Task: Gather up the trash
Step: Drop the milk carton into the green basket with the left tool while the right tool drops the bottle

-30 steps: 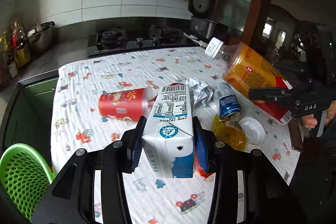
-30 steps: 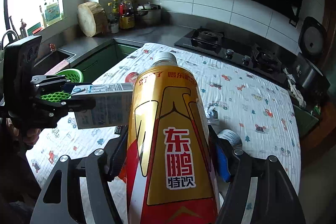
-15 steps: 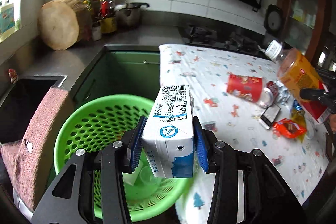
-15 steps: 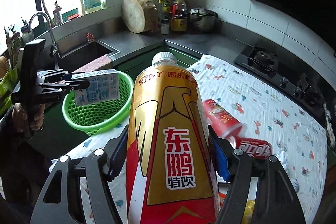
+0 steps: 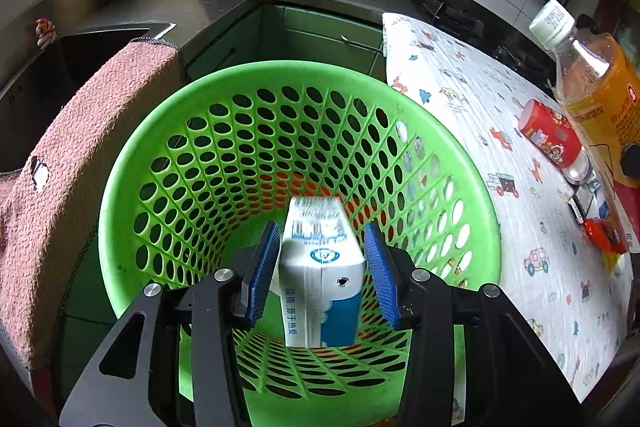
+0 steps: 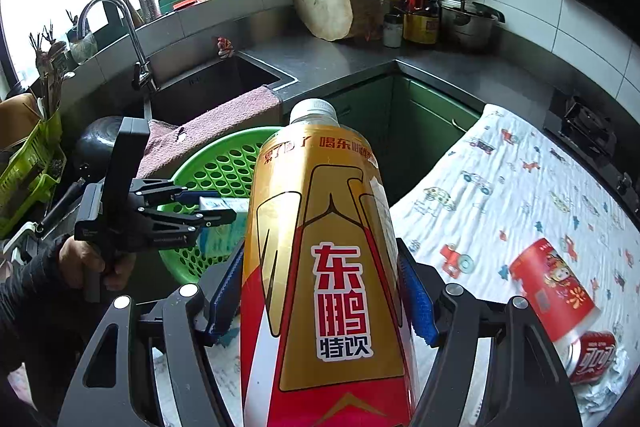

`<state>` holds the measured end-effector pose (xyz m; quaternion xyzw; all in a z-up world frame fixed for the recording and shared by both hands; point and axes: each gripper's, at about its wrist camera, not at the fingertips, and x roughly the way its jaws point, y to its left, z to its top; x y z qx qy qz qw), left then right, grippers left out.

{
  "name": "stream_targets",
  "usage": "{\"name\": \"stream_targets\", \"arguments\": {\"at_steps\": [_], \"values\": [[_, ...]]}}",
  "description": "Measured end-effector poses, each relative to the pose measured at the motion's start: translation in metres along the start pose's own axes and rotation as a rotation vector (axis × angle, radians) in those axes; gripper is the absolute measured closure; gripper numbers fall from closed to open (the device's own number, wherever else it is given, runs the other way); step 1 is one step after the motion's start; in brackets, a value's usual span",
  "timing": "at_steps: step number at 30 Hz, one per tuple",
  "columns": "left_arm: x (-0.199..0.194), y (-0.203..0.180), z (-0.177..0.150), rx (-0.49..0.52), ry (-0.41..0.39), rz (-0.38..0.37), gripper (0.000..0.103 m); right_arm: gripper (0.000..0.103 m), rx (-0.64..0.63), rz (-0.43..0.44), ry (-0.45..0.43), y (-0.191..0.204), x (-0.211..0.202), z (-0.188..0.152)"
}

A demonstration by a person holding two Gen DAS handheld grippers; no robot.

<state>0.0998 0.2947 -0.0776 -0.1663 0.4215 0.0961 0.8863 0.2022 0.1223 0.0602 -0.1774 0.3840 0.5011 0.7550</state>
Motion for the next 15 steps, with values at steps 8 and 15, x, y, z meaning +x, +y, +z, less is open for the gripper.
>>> {"name": "stream_targets", "arguments": {"at_steps": [8,15], "values": [[-0.016,0.011,-0.009,-0.038,-0.031,-0.027,0.042,0.036,0.000,0.058,0.024,0.019,0.050,0.020],[-0.043,0.021,-0.017,-0.081,-0.094,-0.032,0.034,0.036,0.005,0.086,0.044,0.033,0.091,0.030]]}}
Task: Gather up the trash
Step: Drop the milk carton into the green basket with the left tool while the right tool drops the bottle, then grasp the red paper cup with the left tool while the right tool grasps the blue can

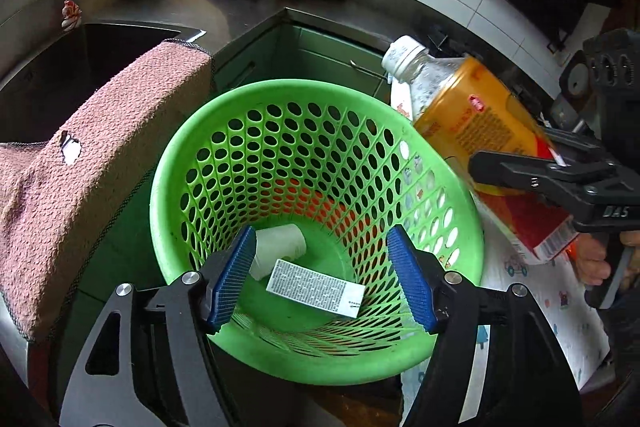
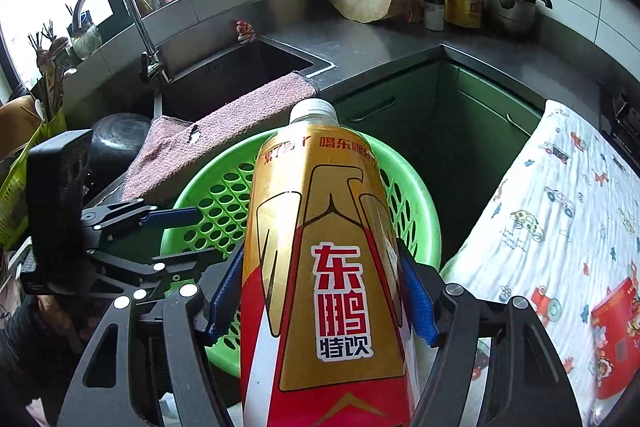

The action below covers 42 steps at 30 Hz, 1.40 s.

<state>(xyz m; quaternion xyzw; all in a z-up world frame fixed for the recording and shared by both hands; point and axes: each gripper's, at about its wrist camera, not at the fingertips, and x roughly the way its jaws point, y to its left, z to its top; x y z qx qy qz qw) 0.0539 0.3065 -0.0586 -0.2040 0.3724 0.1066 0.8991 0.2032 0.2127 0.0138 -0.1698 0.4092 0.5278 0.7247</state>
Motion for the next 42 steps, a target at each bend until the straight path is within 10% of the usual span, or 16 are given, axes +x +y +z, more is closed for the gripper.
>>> {"name": "stream_targets", "arguments": {"at_steps": [18,42], "values": [[-0.009,-0.004,-0.008,0.000,-0.003,0.000,0.032,0.023,-0.053,-0.062,-0.068,0.006,-0.030,-0.020],[0.010,-0.123,-0.002,0.162,0.045,-0.106,0.012,0.013,0.264,-0.402,-0.137,-0.113,-0.212,-0.177]]}}
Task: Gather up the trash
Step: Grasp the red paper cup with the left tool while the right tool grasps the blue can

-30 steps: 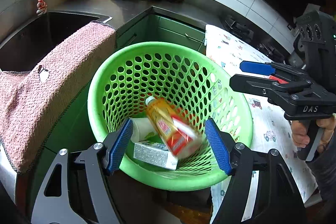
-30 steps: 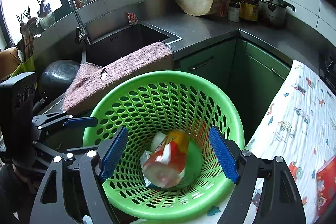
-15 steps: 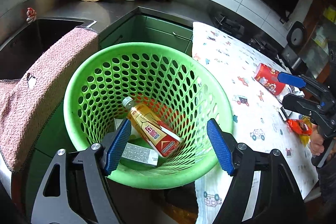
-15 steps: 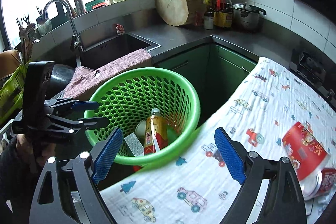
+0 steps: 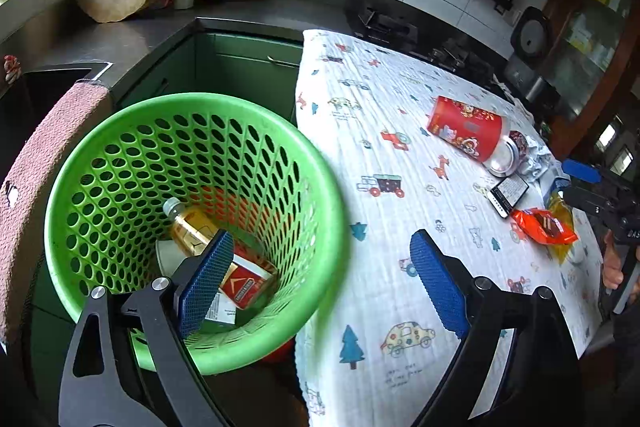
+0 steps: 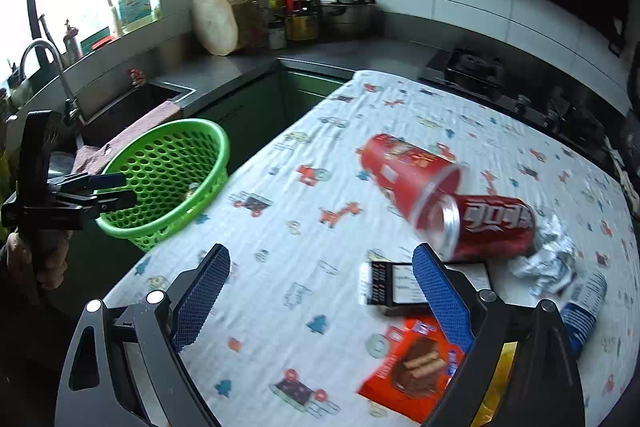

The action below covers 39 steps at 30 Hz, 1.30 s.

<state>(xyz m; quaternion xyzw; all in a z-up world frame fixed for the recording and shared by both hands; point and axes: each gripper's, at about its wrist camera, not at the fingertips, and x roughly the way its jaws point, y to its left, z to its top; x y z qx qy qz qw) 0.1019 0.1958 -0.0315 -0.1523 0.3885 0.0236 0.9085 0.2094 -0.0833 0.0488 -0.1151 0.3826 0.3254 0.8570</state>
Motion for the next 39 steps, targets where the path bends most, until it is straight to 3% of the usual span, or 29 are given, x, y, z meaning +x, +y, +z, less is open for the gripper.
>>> {"name": "stream_targets", "arguments": {"at_steps": [7,17,28,32,39], "values": [[0.015,-0.036,0.009,0.048,0.027,-0.033,0.010,0.013,0.175,-0.155,0.033,-0.091,-0.030,-0.019],[0.044,-0.083,0.035,0.061,0.080,-0.078,0.008,0.014,0.499,-0.199,0.120,-0.194,-0.030,-0.037],[0.090,-0.135,0.092,-0.049,0.184,-0.100,0.005,0.015,0.687,-0.119,0.204,-0.237,0.011,-0.047],[0.119,-0.150,0.108,-0.141,0.265,-0.115,0.005,0.017,0.694,-0.146,0.242,-0.243,0.020,-0.053],[0.173,-0.168,0.123,-0.331,0.353,-0.097,0.005,0.021,0.736,-0.073,0.268,-0.252,0.030,-0.066]]}}
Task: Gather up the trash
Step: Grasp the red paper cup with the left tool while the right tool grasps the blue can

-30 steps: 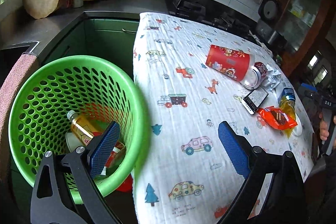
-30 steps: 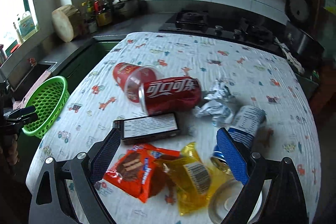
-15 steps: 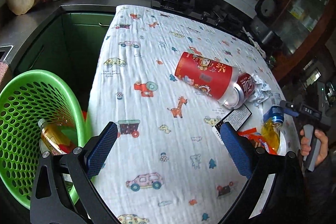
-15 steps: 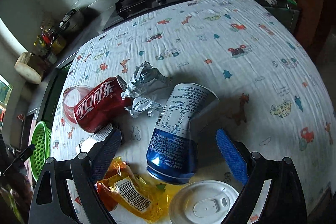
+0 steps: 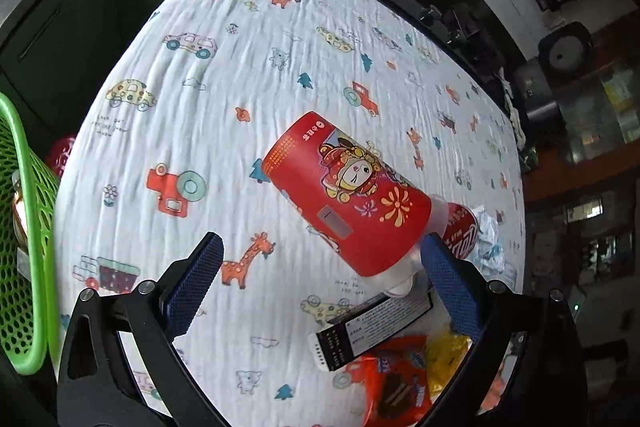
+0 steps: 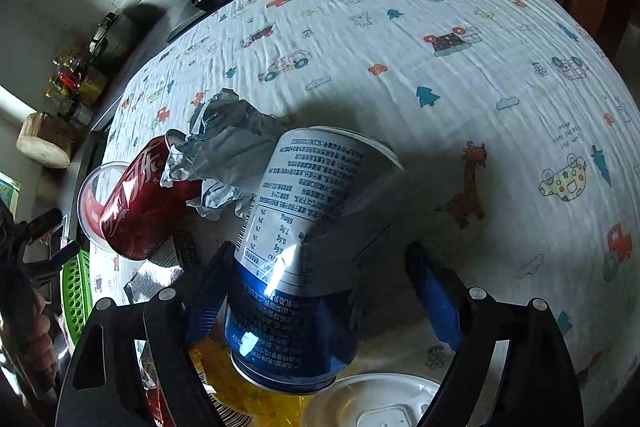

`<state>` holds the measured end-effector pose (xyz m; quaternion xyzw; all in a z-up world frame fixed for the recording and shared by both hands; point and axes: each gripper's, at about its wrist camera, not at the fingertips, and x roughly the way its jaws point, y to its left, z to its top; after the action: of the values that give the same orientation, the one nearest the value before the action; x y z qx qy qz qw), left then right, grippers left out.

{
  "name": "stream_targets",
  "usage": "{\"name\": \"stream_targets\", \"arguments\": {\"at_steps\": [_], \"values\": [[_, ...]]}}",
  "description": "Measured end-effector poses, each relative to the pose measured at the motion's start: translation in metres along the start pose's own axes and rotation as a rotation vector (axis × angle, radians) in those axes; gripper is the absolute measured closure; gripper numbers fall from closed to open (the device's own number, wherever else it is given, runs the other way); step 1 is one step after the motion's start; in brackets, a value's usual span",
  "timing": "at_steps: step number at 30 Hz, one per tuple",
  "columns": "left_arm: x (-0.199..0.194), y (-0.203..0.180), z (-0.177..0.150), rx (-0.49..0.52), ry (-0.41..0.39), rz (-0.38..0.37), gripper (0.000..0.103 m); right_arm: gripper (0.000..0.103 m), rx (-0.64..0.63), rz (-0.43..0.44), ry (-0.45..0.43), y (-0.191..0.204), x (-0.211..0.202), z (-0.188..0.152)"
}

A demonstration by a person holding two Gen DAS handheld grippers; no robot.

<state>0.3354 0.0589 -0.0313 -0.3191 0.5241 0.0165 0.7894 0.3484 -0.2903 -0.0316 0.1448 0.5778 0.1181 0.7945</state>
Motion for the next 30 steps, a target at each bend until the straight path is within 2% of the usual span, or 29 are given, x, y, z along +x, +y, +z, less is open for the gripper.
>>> {"name": "stream_targets", "arguments": {"at_steps": [5,10,22,26,28,30], "values": [[0.027,-0.001,0.012,-0.183,0.038,0.000,0.005,0.024,0.010,0.035,0.032,-0.003,0.005,0.001],[0.043,-0.004,0.016,-0.258,0.042,0.033,0.005,0.024,-0.017,0.024,0.039,0.000,0.008,0.003],[0.058,-0.007,0.024,-0.354,0.057,0.083,0.005,0.030,-0.057,-0.014,0.045,0.010,0.012,0.004],[0.066,-0.007,0.020,-0.369,0.067,0.073,0.007,0.031,-0.085,-0.037,0.044,0.014,0.014,0.004],[0.065,-0.008,0.019,-0.355,0.055,0.036,0.020,0.032,-0.086,-0.031,0.043,0.014,0.014,0.003],[0.061,-0.012,0.020,-0.320,0.049,0.033,0.022,0.033,-0.088,-0.026,0.039,0.013,0.013,0.003]]}}
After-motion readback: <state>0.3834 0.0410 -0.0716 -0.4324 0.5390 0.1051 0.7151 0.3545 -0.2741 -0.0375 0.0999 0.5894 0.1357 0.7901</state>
